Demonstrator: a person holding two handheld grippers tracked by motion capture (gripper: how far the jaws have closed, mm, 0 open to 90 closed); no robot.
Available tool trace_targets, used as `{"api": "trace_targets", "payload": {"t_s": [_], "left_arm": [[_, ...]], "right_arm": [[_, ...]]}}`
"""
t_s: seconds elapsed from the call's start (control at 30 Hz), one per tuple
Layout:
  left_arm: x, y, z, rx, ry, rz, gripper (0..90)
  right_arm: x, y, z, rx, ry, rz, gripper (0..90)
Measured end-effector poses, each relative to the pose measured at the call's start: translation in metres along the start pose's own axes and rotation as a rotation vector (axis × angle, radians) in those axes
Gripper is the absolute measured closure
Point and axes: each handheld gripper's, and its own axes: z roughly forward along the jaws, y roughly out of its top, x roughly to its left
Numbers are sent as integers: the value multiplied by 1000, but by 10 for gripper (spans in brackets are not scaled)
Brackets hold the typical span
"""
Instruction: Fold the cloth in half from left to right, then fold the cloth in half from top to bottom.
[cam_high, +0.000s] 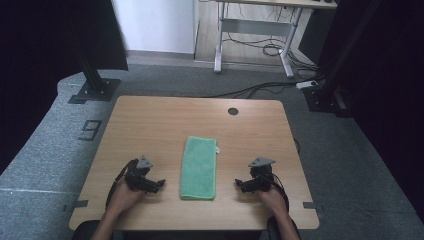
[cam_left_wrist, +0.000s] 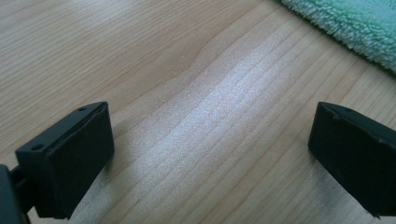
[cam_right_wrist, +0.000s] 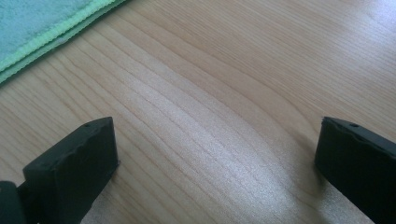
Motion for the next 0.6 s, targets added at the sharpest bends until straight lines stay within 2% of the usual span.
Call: {"api": "trace_targets", "payload": {"t_s": [0.6], "left_arm": [[-1,1,1,2,20,-26,0]], "right_arm": [[0,0,0,1,-3,0,0]]}}
